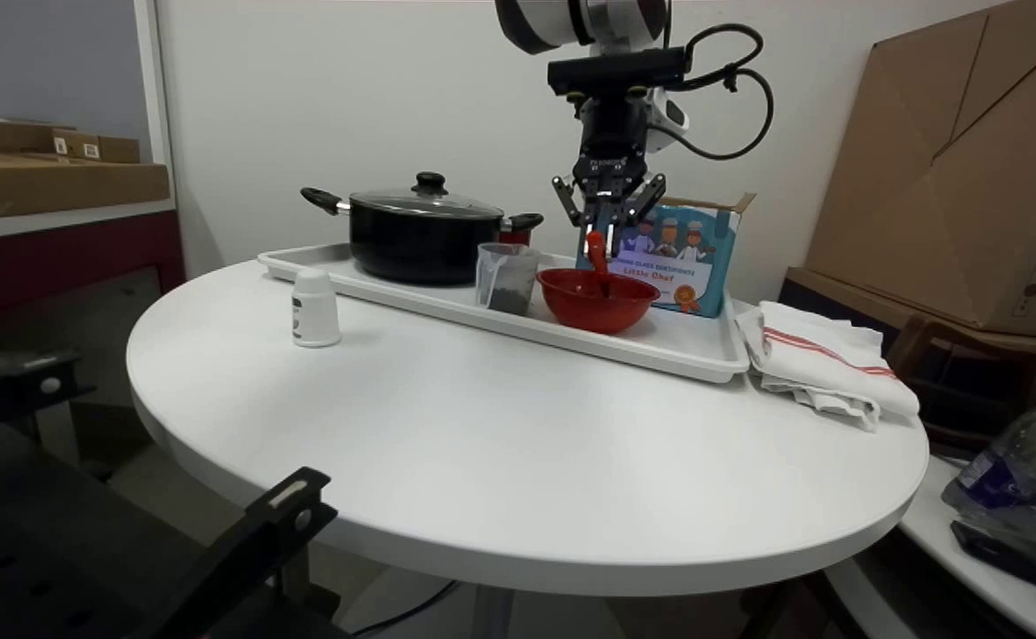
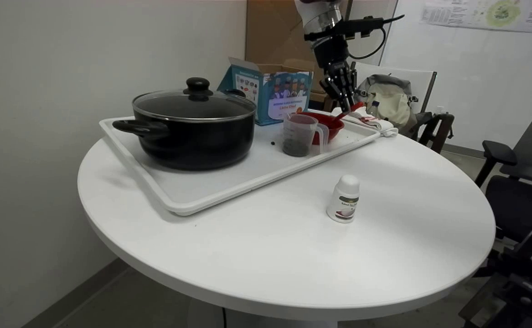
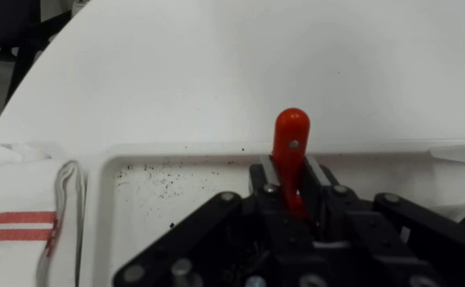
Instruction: Use the spoon to scoop some beans from the red bowl into the jar
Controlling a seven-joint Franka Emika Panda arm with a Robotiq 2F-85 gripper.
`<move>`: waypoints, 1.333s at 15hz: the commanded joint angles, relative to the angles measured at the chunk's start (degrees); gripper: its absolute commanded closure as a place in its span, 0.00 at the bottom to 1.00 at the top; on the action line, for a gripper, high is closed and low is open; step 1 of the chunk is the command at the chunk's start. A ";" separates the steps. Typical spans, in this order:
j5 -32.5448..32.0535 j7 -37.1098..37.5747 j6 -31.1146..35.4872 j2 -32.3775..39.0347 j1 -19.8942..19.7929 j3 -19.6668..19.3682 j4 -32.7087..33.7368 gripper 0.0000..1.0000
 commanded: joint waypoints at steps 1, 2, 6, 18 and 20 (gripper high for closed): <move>1.32 -2.56 -1.95 7.49 0.38 -0.14 10.18 0.91; 1.83 -2.75 -2.04 8.71 0.21 0.04 11.81 0.91; 3.63 -3.89 -2.59 11.97 -0.03 0.70 16.64 0.56; 7.51 -2.08 6.32 -2.23 -0.89 1.58 -4.67 0.00; 8.35 -2.06 7.75 -6.20 -1.37 1.23 -9.59 0.00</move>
